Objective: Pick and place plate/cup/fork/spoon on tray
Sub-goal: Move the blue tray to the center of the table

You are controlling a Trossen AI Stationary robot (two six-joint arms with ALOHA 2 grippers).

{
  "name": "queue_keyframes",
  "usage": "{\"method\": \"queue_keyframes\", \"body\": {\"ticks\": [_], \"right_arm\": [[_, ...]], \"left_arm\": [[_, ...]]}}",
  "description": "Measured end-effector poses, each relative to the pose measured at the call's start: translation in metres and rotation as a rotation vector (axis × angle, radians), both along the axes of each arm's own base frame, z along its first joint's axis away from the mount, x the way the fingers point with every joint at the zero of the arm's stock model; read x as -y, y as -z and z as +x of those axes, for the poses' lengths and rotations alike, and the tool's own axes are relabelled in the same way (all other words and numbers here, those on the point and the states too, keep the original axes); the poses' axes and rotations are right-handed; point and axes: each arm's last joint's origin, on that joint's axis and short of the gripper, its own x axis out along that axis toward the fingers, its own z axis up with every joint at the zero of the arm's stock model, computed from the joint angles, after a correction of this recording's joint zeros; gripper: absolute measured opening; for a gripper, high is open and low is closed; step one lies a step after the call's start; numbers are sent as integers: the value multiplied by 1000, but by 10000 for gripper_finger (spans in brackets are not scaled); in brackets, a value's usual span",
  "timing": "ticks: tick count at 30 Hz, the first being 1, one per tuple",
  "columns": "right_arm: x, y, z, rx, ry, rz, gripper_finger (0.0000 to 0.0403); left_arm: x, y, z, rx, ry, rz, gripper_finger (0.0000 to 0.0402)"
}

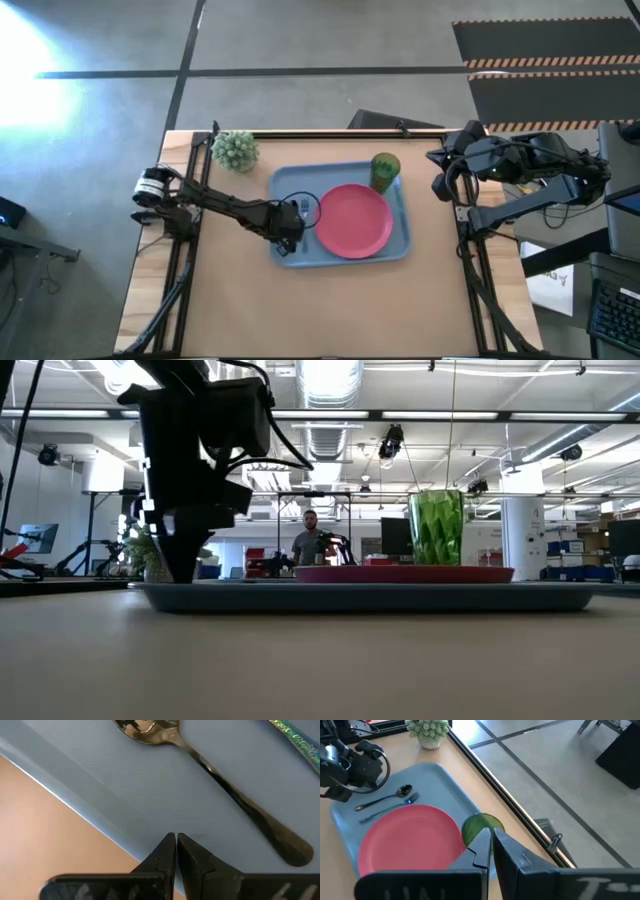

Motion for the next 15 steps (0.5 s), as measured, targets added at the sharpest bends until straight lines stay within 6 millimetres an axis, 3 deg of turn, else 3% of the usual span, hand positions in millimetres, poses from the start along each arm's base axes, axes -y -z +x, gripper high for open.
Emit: {"method": "queue_keyframes", "body": {"ticks": [7, 15], "right_arm": [[-1, 0, 1, -3, -13, 14, 9], [-3, 5, 12, -37, -54, 56, 9]], "left_arm": [[-3, -8, -17, -116, -24, 47, 0], [-7, -43, -26, 45, -75, 156, 0]]}}
